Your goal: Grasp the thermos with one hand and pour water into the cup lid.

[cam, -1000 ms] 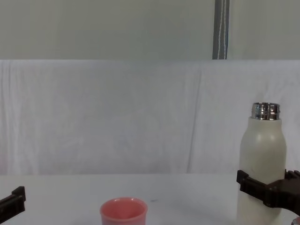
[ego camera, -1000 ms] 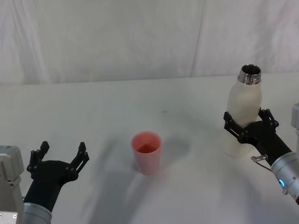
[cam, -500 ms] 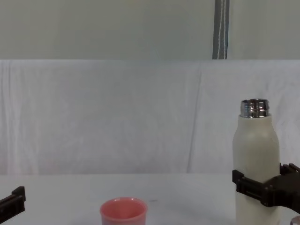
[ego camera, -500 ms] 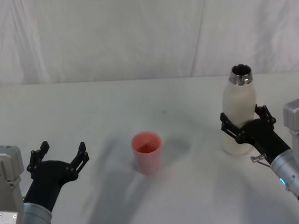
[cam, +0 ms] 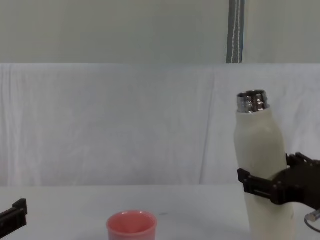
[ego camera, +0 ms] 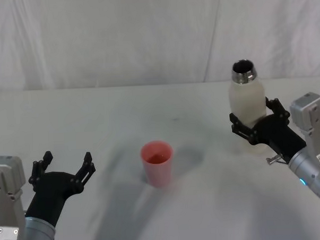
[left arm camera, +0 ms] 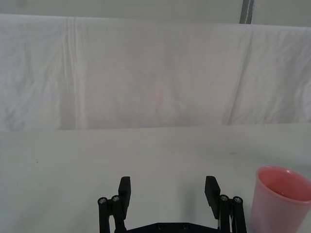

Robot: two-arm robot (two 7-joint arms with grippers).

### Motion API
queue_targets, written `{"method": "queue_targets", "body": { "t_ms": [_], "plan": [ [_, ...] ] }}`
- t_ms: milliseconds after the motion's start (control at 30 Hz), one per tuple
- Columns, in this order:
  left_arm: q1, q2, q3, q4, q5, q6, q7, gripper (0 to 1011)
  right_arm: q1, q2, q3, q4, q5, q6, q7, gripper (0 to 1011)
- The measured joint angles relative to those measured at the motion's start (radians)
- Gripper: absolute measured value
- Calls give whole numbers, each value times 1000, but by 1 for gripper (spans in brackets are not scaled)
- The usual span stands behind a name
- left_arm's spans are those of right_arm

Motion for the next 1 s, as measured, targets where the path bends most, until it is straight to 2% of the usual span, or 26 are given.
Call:
{"method": "queue_targets", "body": {
  "t_ms": [300, 500, 1000],
  "plan": [
    [0, 0, 0, 0, 0, 0, 0, 1001, 33, 38, -32, -22, -109, -26, -13, 956],
    [0, 0, 0, 0, 0, 0, 0, 1001, 44, 51, -45, -34, -160, -28, -22, 956],
    [0, 0, 0, 0, 0, 0, 0, 1001, 70, 102, -106, -99, -356, 44, -46, 956]
  ]
}}
